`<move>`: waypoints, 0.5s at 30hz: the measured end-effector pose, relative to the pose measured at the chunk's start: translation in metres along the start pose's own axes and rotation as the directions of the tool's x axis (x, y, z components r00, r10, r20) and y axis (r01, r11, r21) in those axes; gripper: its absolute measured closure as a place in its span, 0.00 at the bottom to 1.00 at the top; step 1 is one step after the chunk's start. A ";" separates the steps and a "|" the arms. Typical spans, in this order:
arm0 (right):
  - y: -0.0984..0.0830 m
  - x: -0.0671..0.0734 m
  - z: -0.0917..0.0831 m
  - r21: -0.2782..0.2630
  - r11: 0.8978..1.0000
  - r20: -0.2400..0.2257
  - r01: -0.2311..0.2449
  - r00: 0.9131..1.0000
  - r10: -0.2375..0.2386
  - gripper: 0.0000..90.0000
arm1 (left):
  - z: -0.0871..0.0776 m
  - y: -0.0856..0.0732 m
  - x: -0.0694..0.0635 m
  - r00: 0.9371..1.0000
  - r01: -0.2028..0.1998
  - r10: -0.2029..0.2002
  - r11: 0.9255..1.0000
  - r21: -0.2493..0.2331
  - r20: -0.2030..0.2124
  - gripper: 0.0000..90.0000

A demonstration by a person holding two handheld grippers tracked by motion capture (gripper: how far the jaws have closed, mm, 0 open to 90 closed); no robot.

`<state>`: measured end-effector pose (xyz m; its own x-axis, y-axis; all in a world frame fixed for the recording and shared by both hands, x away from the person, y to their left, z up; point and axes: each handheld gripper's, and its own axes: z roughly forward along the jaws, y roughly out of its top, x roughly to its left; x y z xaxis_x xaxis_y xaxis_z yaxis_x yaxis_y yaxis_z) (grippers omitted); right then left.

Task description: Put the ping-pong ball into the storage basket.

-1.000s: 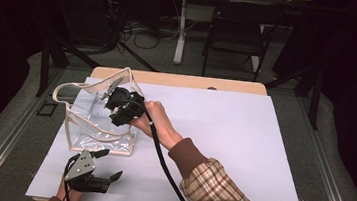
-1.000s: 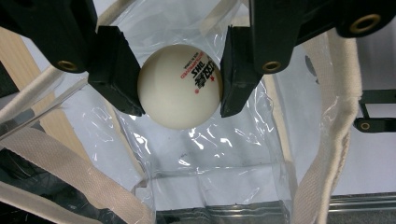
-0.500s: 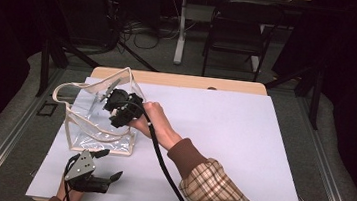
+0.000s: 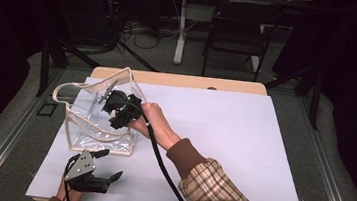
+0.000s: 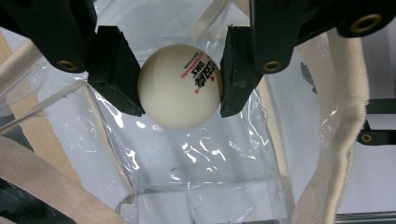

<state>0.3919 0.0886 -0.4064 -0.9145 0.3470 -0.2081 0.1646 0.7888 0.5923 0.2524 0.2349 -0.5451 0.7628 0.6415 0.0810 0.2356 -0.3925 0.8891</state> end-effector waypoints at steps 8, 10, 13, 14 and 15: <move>0.001 0.002 0.002 0.020 1.000 -0.002 0.000 1.000 0.000 0.56 | 0.000 0.000 0.000 1.000 -0.001 0.001 1.000 0.000 0.000 0.18; 0.000 0.001 0.003 0.018 1.000 -0.004 -0.001 1.000 0.001 0.56 | 0.000 0.000 0.000 1.000 0.000 0.000 1.000 0.000 0.000 0.18; 0.000 0.001 0.003 0.021 1.000 -0.002 0.002 1.000 -0.002 0.56 | 0.000 0.000 0.000 1.000 0.000 0.000 1.000 0.000 0.000 0.18; 0.000 0.001 0.003 0.021 1.000 -0.001 0.003 1.000 -0.003 0.56 | 0.000 0.000 0.000 1.000 -0.001 0.001 1.000 0.001 0.000 0.18; 0.000 0.001 0.003 0.020 1.000 -0.001 0.003 1.000 -0.003 0.56 | 0.000 0.000 0.000 1.000 0.000 0.000 1.000 0.000 0.000 0.18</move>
<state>0.3919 0.0908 -0.4089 -0.9153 0.3445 -0.2087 0.1698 0.7998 0.5757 0.2525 0.2349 -0.5452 0.7630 0.6413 0.0812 0.2355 -0.3927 0.8890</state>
